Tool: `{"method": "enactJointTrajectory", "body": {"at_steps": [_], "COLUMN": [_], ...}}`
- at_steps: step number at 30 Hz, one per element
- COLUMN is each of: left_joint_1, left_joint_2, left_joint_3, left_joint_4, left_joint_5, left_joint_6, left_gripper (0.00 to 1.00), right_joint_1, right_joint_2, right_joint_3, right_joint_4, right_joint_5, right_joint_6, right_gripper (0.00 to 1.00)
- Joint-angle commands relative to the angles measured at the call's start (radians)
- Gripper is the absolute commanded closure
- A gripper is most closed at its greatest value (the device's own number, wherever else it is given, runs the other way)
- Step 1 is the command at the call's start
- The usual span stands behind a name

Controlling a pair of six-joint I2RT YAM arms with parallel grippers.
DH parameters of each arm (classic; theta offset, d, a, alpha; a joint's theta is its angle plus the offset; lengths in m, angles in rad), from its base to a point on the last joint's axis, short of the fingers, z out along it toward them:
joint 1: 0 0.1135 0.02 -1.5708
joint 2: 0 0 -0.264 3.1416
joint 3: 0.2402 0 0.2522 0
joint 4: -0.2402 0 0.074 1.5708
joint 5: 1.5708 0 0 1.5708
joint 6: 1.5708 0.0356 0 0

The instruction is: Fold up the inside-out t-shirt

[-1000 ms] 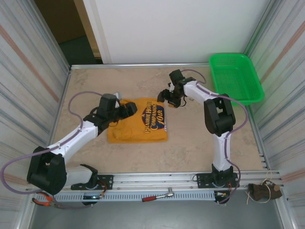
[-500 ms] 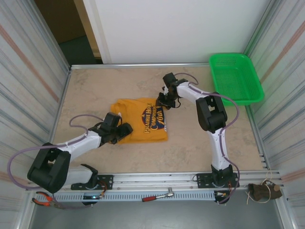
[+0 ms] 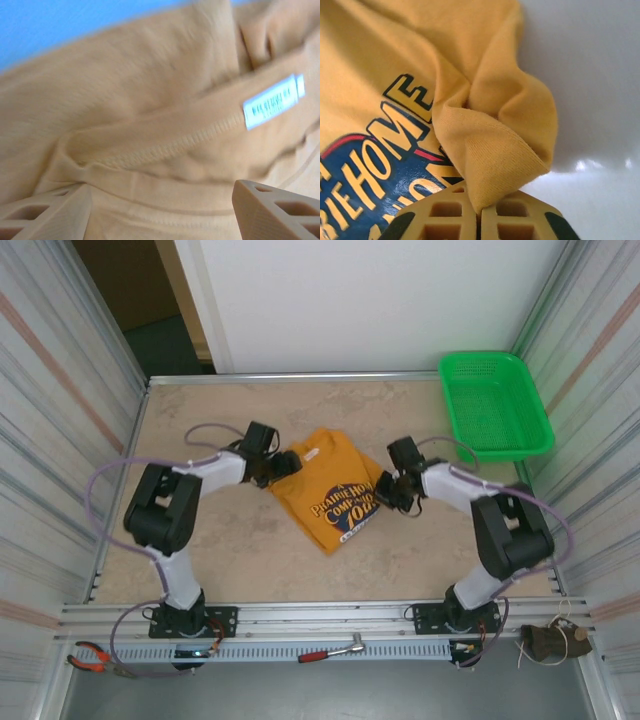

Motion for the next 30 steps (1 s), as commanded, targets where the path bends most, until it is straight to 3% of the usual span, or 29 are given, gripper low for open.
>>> {"method": "enactJointTrajectory", "body": {"at_steps": [1,4,6,8,11,15,18,24,30], "left_joint_1": [0.033,0.069,0.093,0.111,0.132,0.134,0.128,0.1,0.085], "left_joint_2": [0.107,0.187,0.203,0.176,0.086,-0.066,-0.134,-0.153,-0.088], "left_joint_3": [0.211,0.41,0.506,0.544,0.514,0.328,0.178,-0.061,-0.024], "left_joint_4": [-0.136,-0.212,-0.254,-0.262,-0.261,-0.197,-0.166,0.019,0.039], "left_joint_5": [0.069,0.108,0.135,0.153,0.165,0.18,0.192,0.215,0.224], "left_joint_6": [0.202,0.282,0.305,0.32,0.303,0.225,0.134,-0.073,-0.071], "left_gripper": [0.25,0.24,0.23,0.22,0.22,0.21,0.21,0.24,0.29], "right_joint_1": [0.127,0.281,0.332,0.307,0.171,-0.027,-0.091,-0.098,-0.098], "right_joint_2": [-0.134,-0.268,-0.34,-0.383,-0.38,-0.227,-0.046,0.273,0.412], "right_joint_3": [-0.126,-0.134,-0.087,-0.031,0.072,0.262,0.433,0.657,0.721], "right_joint_4": [0.034,-0.061,-0.16,-0.224,-0.25,-0.231,-0.242,-0.279,-0.258], "right_joint_5": [0.099,0.204,0.275,0.3,0.254,0.115,0.009,-0.025,-0.036], "right_joint_6": [0.187,0.243,0.233,0.171,0.016,-0.259,-0.436,-0.615,-0.638], "right_gripper": [0.69,0.49,0.42,0.39,0.38,0.37,0.35,0.36,0.38]}}
